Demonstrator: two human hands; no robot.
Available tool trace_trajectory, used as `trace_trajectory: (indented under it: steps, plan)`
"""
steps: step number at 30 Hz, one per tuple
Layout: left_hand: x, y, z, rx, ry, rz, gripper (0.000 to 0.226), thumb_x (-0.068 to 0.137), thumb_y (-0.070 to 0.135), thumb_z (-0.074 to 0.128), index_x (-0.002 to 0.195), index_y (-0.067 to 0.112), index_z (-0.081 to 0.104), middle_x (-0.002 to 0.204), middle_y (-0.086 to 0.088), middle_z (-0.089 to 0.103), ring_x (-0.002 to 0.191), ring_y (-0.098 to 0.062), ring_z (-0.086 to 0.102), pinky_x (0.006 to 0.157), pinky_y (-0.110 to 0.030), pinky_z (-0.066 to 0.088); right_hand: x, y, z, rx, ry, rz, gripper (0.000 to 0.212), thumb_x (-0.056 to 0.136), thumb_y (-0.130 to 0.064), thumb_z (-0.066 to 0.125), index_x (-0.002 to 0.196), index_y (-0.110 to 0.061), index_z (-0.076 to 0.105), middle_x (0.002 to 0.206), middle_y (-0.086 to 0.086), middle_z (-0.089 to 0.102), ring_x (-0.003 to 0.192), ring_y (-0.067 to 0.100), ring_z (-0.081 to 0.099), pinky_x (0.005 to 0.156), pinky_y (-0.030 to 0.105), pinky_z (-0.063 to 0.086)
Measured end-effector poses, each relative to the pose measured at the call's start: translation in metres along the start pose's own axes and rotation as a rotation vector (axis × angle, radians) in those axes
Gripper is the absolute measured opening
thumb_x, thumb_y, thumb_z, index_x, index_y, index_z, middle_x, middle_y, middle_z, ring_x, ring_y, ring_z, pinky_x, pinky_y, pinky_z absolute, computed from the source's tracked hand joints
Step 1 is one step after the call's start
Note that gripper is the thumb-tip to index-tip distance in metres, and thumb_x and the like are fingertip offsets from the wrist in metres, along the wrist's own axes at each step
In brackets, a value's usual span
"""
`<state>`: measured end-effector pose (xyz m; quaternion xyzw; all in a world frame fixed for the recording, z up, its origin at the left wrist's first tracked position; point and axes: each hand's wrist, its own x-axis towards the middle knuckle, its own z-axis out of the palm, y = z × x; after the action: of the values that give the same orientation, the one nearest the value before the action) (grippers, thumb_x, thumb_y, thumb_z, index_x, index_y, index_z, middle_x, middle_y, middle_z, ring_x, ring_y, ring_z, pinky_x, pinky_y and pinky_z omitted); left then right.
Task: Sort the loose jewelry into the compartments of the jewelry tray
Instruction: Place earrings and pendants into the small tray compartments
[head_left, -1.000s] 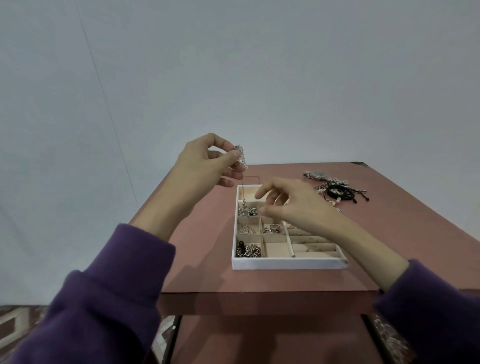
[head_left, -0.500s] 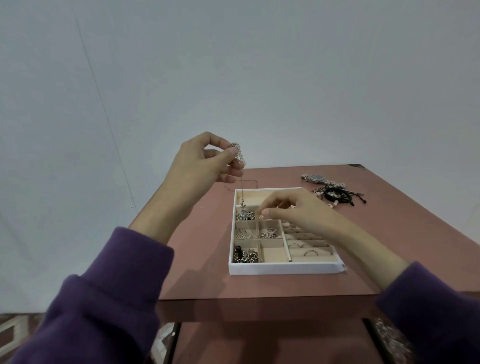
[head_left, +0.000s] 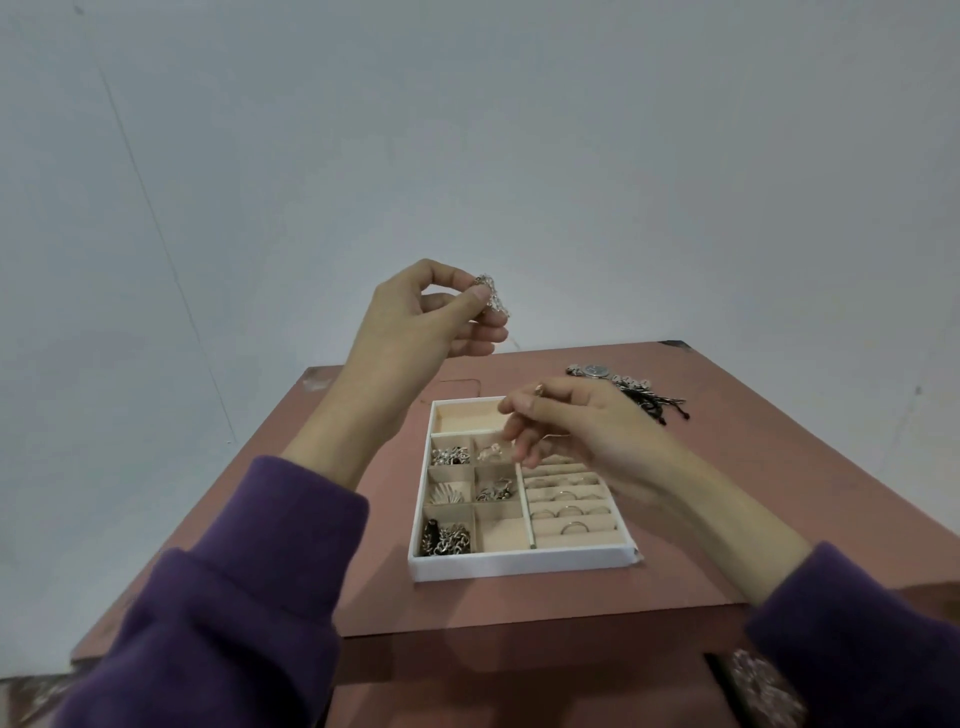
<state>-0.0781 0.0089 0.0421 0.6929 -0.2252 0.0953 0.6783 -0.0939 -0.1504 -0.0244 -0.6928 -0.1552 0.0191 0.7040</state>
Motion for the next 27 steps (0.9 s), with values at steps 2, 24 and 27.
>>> trace_trajectory:
  steps: [2, 24, 27]
  plan:
    - [0.003, -0.001, 0.009, -0.029, -0.006, 0.012, 0.008, 0.089, 0.012, 0.058, 0.094, 0.006, 0.057, 0.081, -0.011, 0.069, 0.076, -0.021, 0.070, 0.068, -0.025, 0.058, -0.005, -0.011, -0.020, 0.012, 0.068, -0.038, 0.016, 0.091, -0.010, 0.052, 0.093, 0.001, 0.065, 0.078, 0.015, 0.063, 0.060, 0.018, 0.061, 0.056, 0.021, 0.051]
    - [0.013, -0.075, 0.119, 0.214, -0.183, -0.186, 0.006, 0.082, 0.007, 0.064, 0.087, 0.009, 0.066, 0.074, -0.011, 0.070, 0.062, -0.016, 0.066, 0.055, -0.021, 0.052, -0.025, -0.018, -0.127, 0.001, 0.346, -0.027, 0.013, 0.088, -0.013, 0.056, 0.083, -0.005, 0.065, 0.062, 0.004, 0.052, 0.053, 0.014, 0.047, 0.044, 0.019, 0.037]
    - [0.012, -0.078, 0.119, 0.262, -0.185, -0.173, 0.013, 0.080, 0.010, 0.067, 0.092, 0.012, 0.064, 0.072, -0.007, 0.072, 0.055, -0.009, 0.065, 0.049, -0.016, 0.049, -0.021, -0.019, -0.127, -0.015, 0.360, -0.049, 0.013, 0.089, -0.014, 0.055, 0.082, -0.008, 0.065, 0.061, 0.002, 0.054, 0.054, 0.014, 0.048, 0.047, 0.020, 0.037]
